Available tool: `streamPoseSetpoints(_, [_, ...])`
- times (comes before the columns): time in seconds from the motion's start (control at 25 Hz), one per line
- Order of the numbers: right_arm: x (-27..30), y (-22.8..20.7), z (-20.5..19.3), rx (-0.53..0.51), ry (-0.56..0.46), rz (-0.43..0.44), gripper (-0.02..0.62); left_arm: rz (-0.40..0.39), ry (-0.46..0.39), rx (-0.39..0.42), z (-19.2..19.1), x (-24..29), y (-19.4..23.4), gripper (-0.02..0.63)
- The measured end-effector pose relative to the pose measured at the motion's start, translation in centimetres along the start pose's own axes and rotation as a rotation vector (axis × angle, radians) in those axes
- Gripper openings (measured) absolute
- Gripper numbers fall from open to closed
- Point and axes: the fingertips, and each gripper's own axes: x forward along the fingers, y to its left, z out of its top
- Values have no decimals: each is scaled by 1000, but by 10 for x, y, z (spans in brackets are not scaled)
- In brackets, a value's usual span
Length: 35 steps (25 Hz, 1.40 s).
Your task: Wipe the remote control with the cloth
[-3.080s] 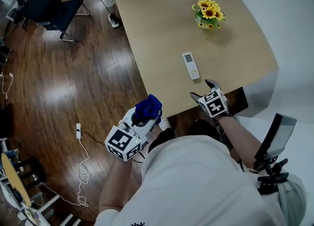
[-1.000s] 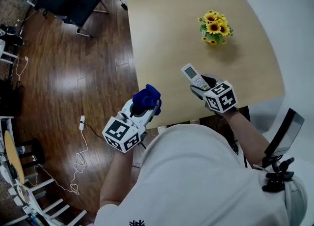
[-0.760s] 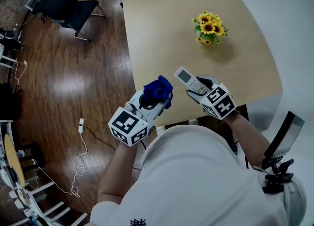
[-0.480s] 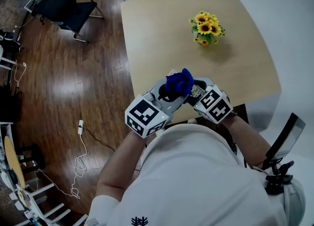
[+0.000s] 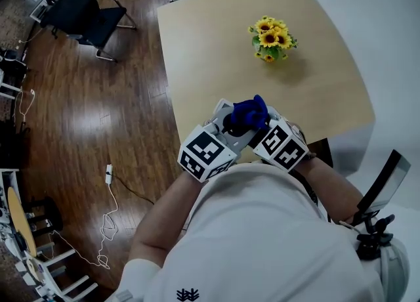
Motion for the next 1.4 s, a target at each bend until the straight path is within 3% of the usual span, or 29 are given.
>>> streamPoseSetpoints(0.16, [-5, -1, 7, -34, -5, -7, 264, 44, 18, 7, -4, -10, 15, 109])
streamPoseSetpoints(0.88, [-14, -1, -13, 8, -1, 3, 262, 290, -14, -16, -8, -74, 93, 109])
streamPoseSetpoints(1.04, [-12, -3, -16, 13, 2, 6, 262, 236, -59, -14, 8, -64, 69, 109])
streamPoseSetpoints(1.2, [-8, 3, -8, -3, -1, 26, 262, 73, -108, -39, 25, -36, 20, 109])
streamPoseSetpoints(1.4, [-4, 14, 4, -40, -8, 54, 262, -40, -78, -79, 18, -11, -11, 109])
